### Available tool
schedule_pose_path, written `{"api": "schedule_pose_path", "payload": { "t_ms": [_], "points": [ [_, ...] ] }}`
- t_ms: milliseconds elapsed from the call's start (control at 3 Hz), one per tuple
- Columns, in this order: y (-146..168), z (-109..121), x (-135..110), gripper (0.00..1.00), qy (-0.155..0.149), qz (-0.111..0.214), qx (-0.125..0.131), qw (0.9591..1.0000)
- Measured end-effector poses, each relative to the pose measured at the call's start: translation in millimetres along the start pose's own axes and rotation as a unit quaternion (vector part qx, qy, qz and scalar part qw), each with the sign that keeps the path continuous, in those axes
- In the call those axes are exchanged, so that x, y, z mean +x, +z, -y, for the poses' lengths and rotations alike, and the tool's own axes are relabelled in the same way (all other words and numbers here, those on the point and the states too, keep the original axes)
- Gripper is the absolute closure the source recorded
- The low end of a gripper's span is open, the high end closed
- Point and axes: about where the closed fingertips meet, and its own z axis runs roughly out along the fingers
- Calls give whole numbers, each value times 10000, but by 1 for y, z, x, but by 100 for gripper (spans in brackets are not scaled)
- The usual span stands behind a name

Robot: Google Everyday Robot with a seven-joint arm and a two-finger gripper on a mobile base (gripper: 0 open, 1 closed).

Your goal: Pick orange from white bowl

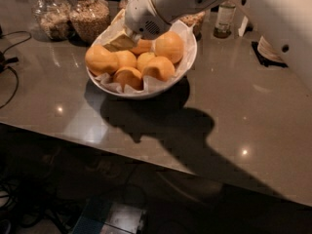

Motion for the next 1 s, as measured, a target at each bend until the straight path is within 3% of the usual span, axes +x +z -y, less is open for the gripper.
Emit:
{"api": "schedule_pose_path", "payload": {
  "t_ms": [333, 1000],
  "points": [
    [-6, 0, 15, 81, 120, -58, 151, 9998],
    [-2, 2, 12, 34, 69, -104, 80, 9999]
  ]
}}
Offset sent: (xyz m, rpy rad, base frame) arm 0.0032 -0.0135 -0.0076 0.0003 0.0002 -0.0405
